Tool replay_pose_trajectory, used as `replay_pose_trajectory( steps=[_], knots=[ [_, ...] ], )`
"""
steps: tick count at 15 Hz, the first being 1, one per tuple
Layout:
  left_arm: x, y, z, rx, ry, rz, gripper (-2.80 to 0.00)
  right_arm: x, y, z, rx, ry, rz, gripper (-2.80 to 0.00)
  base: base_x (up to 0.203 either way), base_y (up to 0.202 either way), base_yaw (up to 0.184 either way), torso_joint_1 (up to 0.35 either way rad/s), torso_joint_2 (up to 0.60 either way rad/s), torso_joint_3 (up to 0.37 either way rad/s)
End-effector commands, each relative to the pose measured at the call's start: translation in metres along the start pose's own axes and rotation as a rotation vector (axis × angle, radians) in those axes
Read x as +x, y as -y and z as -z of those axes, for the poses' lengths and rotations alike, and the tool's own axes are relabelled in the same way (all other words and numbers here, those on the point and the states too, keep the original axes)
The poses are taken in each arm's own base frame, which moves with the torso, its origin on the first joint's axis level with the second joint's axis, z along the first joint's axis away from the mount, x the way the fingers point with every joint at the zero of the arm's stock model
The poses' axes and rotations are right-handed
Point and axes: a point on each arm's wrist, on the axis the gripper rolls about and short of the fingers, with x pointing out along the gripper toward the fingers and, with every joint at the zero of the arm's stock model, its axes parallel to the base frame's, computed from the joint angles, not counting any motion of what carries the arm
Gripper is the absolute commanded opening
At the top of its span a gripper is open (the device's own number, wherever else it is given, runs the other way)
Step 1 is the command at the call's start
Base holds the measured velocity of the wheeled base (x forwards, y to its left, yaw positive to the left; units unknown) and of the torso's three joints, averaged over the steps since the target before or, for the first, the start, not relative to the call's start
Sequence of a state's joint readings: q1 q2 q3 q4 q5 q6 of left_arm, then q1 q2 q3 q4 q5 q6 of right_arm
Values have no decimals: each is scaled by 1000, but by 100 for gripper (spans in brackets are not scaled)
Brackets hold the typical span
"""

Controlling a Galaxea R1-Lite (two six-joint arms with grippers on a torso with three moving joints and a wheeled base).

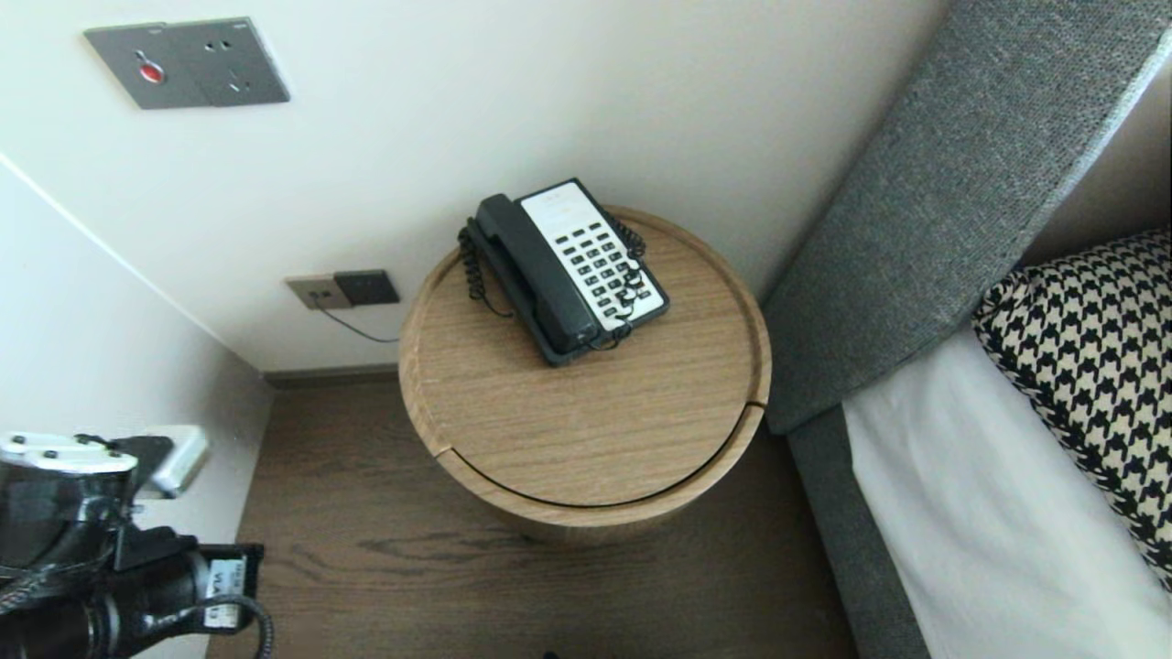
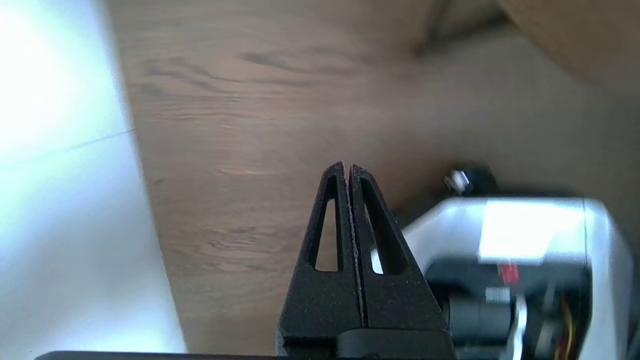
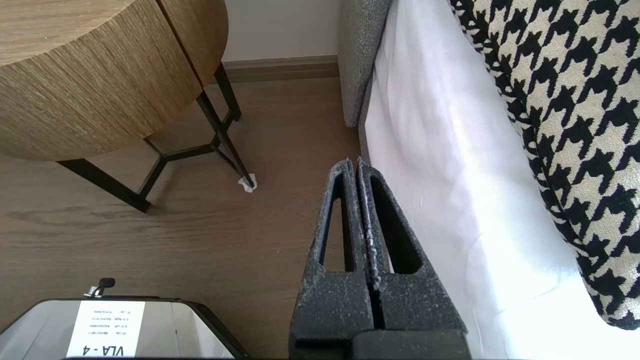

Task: Open the nightstand drawer

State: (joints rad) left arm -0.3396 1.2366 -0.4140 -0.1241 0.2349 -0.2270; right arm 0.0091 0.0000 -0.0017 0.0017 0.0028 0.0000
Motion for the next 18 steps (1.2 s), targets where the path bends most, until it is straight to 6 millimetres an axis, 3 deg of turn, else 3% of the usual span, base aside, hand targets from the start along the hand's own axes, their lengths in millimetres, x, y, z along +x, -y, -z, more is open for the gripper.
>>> replay_pose_trajectory(
  steps=[1, 5, 8, 11, 18],
  knots=[
    [-32, -24, -2, -101, 129, -64, -280, 0, 0, 0, 0, 2, 0, -280, 0, 0, 0, 0, 0, 0],
    [-76, -46, 20, -198, 205, -114, -280, 0, 0, 0, 0, 2, 0, -280, 0, 0, 0, 0, 0, 0],
    [-93, -49, 50, -175, 238, -136, -280, 0, 0, 0, 0, 2, 0, -280, 0, 0, 0, 0, 0, 0],
    [-90, -48, 86, -113, 226, -131, -280, 0, 0, 0, 0, 2, 0, -280, 0, 0, 0, 0, 0, 0],
    [-80, -46, 133, -1, 276, -80, -280, 0, 0, 0, 0, 2, 0, -280, 0, 0, 0, 0, 0, 0]
  ],
)
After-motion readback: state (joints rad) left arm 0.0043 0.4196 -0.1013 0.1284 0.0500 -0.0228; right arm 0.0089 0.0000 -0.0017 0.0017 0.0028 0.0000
